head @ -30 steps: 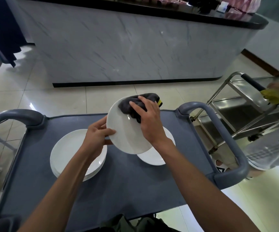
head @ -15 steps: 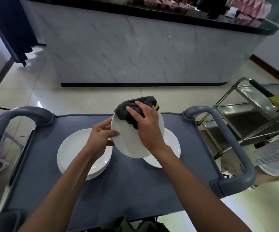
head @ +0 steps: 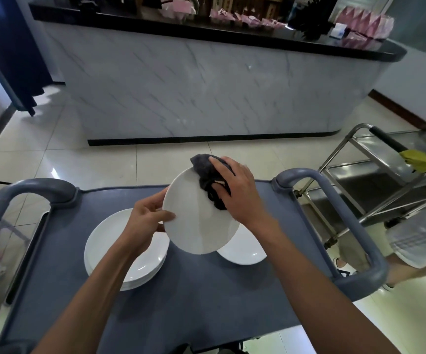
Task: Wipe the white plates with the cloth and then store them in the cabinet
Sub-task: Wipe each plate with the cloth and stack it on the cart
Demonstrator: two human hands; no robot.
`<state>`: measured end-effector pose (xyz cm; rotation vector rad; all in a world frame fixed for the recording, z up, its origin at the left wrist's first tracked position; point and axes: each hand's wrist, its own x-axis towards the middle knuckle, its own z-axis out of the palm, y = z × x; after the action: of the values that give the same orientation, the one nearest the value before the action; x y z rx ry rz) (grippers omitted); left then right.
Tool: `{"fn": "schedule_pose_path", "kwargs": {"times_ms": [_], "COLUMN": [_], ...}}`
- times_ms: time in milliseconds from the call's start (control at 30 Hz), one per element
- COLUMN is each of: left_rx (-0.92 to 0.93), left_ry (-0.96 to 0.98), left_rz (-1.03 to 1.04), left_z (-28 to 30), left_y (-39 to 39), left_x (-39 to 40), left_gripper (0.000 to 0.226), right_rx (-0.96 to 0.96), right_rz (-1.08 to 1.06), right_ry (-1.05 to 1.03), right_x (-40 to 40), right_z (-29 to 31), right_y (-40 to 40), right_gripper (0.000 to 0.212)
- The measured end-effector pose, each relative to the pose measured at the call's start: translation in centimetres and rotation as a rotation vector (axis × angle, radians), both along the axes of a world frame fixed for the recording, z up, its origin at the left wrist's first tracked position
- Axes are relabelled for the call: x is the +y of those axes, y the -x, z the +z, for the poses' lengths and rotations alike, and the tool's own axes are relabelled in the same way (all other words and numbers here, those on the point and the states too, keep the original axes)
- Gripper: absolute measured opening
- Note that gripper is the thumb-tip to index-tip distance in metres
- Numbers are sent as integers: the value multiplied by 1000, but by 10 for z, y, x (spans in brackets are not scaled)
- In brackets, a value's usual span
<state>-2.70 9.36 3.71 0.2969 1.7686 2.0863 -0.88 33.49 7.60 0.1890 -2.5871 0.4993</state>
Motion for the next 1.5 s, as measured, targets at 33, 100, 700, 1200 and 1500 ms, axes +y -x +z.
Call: {"fn": "schedule_pose_path", "kwargs": {"times_ms": [33, 100, 700, 1200, 1500], "left_rx": [8, 21, 200, -61, -647], "left_ry": [0, 3, 137, -33, 18], "left_rz": [0, -3, -64, 259, 97], "left_z": [0, -1, 11, -13, -10], "left_y": [0, 0, 14, -2, -7], "left_x": [-1, -3, -17, 1, -3], "left_gripper": [65, 64, 76, 33, 87], "right_rx": [-18, -73, -260, 194, 388], "right_rz": [20, 49, 82, -19, 2], "right_ry": [1, 28, 359, 117, 95], "right_x": [3, 9, 11, -1, -5], "right_z": [4, 11, 18, 17, -1], "right_y": [0, 1, -9, -32, -37], "right_gripper": [60, 64, 52, 43, 46]}}
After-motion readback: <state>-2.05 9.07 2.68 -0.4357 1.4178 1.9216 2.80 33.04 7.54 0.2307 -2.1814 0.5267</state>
